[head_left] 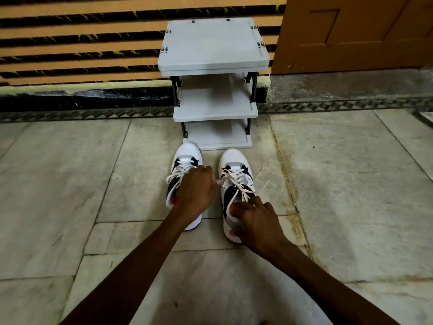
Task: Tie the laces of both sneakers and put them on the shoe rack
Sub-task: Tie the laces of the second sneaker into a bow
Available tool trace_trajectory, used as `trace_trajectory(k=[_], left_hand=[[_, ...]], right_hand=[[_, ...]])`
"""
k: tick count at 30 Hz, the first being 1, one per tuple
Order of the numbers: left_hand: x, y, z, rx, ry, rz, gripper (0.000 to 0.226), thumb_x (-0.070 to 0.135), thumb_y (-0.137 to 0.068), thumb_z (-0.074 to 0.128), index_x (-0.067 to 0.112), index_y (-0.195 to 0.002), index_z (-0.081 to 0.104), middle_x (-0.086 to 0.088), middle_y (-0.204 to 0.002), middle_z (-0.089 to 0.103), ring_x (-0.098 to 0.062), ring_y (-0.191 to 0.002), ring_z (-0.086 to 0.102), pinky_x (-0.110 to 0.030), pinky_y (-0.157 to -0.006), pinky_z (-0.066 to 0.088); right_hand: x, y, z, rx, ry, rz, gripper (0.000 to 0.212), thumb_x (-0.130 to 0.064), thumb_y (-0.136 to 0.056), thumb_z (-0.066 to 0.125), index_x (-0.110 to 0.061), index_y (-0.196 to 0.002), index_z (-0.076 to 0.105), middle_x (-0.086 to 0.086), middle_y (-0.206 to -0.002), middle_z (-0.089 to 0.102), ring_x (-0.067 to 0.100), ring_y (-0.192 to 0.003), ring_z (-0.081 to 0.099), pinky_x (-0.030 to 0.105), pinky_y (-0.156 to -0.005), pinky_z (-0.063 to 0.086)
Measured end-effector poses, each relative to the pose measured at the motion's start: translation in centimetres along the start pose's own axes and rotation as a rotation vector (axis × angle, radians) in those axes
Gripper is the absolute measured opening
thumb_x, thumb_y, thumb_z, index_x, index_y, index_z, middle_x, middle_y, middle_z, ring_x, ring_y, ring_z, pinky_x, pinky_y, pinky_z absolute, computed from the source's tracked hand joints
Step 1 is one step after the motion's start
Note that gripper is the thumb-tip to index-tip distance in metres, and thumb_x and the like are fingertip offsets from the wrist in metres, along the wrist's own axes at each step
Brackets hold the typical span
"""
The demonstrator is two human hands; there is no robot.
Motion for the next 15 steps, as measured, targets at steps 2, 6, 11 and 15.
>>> trace_trajectory(k=[2, 6, 11, 15], left_hand=[[-0.8, 1.4, -0.7, 0.027, -0.054, -0.007, 0.029, 0.039, -0.09, 0.056, 0.012, -0.093, 0.063, -0.009, -0.099, 0.067, -0.028, -0.097, 0.062, -0.038, -0.078, 0.045], [-2.0, 3.3, -1.5, -0.06, -0.17, -0.18, 0.048, 0.051, -0.086, 0.058, 0.014, -0.117, 0.056, -0.01, -0.123, 0.06, -0.03, -0.117, 0.055, -0.04, -0.095, 0.041], [-3.4, 4.3, -1.0, -0.276, -0.187, -0.293, 0.071, 0.055, -0.076, 0.069, 0.017, -0.132, 0.048, -0.005, -0.138, 0.052, -0.027, -0.13, 0.046, -0.041, -0.106, 0.032], [-2.9, 5.2, -0.7, -0.237, -0.254, -0.19, 0.035, 0.033, -0.084, 0.065, 0.019, -0.116, 0.058, -0.001, -0.123, 0.063, -0.023, -0.12, 0.055, -0.035, -0.104, 0.032]], right_hand=[[-0.3, -0.9, -0.2, 0.01, 0.034, 0.009, 0.038, -0.043, -0.086, 0.06, -0.024, -0.119, 0.055, -0.003, -0.13, 0.061, 0.029, -0.123, 0.046, 0.039, -0.091, 0.037], [0.0, -2.8, -1.0, 0.015, 0.05, 0.025, 0.038, -0.036, -0.085, 0.062, -0.027, -0.122, 0.055, -0.005, -0.127, 0.063, 0.026, -0.117, 0.049, 0.037, -0.089, 0.036], [-0.7, -3.3, -1.1, 0.051, 0.062, 0.023, 0.03, -0.036, -0.085, 0.063, -0.027, -0.114, 0.06, -0.004, -0.125, 0.064, 0.027, -0.116, 0.049, 0.037, -0.086, 0.038], [-0.8, -2.4, -1.0, 0.144, 0.122, 0.114, 0.052, -0.05, -0.076, 0.069, -0.03, -0.124, 0.058, -0.003, -0.126, 0.062, 0.028, -0.11, 0.051, 0.039, -0.083, 0.044]])
Point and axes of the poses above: each hand's wrist, its own y-axis away from the middle knuckle, its own z-axis out of the palm, x = y × z, the point moved 2 cm from there along -y, towards the middle knuckle
